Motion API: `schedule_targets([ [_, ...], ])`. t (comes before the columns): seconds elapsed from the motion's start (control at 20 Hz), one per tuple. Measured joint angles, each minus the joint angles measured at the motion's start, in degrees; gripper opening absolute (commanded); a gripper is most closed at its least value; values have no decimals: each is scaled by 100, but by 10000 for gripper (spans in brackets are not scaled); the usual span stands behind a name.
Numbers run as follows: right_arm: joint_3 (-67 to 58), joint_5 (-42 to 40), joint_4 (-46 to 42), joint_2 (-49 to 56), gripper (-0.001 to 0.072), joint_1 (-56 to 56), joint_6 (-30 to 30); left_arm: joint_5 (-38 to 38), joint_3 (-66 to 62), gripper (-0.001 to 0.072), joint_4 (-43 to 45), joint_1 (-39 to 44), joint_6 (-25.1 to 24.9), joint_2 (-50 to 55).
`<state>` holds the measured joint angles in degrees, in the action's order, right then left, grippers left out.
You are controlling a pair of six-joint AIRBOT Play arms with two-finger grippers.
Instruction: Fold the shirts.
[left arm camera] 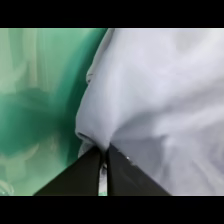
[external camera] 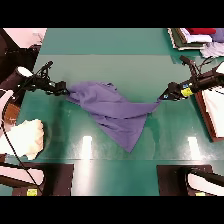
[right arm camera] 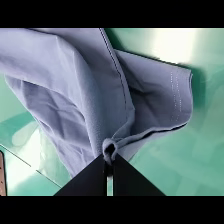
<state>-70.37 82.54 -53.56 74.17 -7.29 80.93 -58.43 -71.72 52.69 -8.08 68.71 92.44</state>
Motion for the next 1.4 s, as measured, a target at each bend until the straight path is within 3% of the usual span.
schedule_targets([
  [0.3, -404, -44, -44, -380, 18, 273, 11, 192, -542, 31, -20, 15, -7, -798],
  [0.9, -3978, -94, -46, -1578, 18, 1961, -17, 291, -3676, 31, 74, 17, -20, -4022],
  [1.2, -4765, -57, -42, -1993, 17, 2885, -48, -7, -4697, 31, -66, 17, 85, -4485],
  [1.4, -4450, -72, -44, -2118, 17, 3163, -114, -422, -4297, 31, -131, 17, 149, -4513],
])
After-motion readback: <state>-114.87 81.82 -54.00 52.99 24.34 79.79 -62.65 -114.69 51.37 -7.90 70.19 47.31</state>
